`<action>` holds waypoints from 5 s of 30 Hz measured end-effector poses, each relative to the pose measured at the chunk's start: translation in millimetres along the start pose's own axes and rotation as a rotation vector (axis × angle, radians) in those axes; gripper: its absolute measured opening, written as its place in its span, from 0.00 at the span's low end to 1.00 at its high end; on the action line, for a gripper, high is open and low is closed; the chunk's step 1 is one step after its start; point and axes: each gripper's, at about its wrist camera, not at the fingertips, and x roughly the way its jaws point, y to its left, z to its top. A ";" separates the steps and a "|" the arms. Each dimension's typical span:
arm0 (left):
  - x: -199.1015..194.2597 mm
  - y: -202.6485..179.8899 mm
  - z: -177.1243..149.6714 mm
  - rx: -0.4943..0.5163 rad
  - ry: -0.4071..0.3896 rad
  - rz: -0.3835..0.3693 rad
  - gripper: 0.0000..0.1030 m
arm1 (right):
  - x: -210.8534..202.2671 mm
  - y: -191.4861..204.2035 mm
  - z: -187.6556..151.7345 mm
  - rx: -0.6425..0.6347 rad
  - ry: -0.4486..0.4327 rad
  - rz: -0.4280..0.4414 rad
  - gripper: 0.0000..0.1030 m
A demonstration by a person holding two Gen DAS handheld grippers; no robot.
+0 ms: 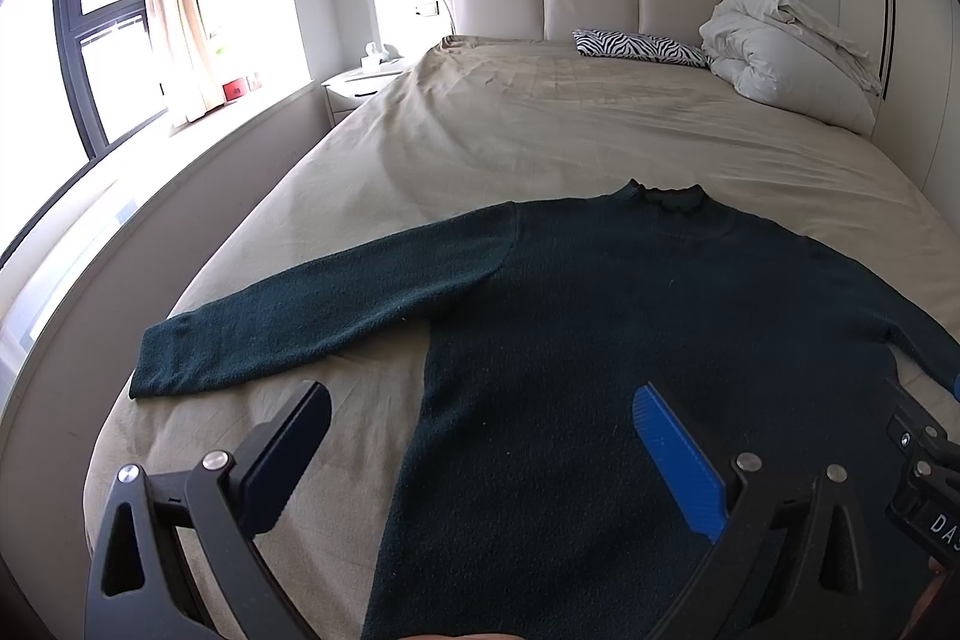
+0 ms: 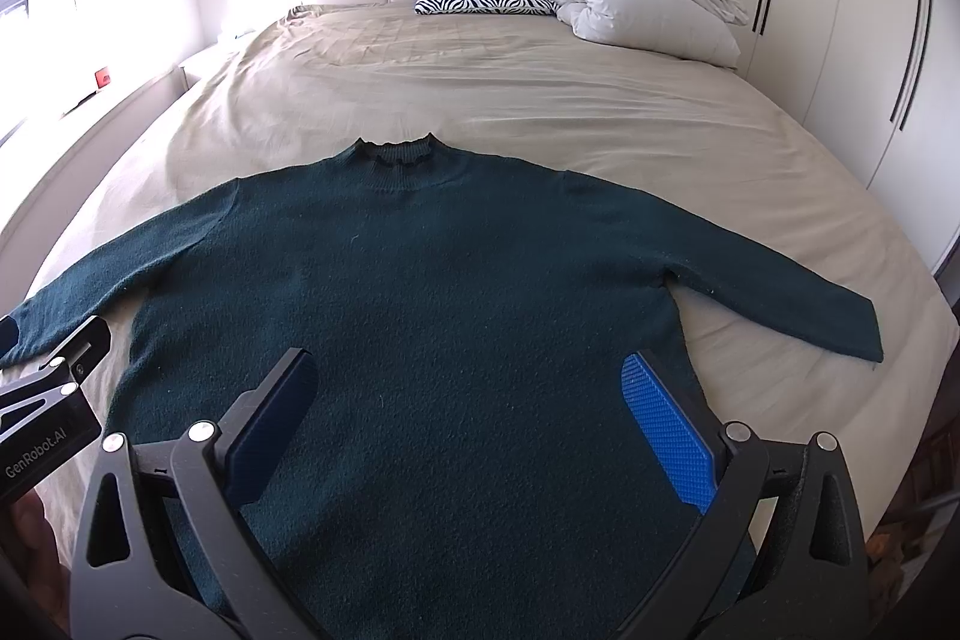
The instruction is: Fold small clothes
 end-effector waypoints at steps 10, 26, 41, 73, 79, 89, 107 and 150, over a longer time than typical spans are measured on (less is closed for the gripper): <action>1.4 -1.0 -3.1 0.003 0.003 0.000 1.00 | 1.1 1.4 0.2 -0.003 0.005 0.000 1.00; 5.1 -2.9 -9.8 0.007 0.018 0.004 1.00 | 5.8 -0.2 -0.5 0.001 0.019 0.001 1.00; 25.6 -16.0 -12.4 0.016 0.106 -0.052 1.00 | 23.7 -21.0 0.2 0.054 0.044 0.005 1.00; 101.5 -62.7 6.6 -0.164 0.361 -0.513 0.96 | 147.3 -552.7 -86.6 1.136 0.009 0.094 0.41; 113.1 -64.6 13.3 -0.180 0.378 -0.564 0.82 | 157.2 -512.7 -34.1 0.987 0.032 0.095 0.19; 132.5 -44.6 17.5 -0.312 0.402 -0.676 0.83 | 177.1 -264.7 94.9 0.455 0.063 0.334 0.18; 172.7 -123.6 11.1 -0.365 0.572 -0.854 0.86 | 171.0 -127.2 -8.0 0.463 0.162 0.518 0.70; 199.8 -57.9 73.7 -0.190 0.376 -0.609 0.08 | 159.1 -249.7 47.8 0.621 0.083 0.509 0.70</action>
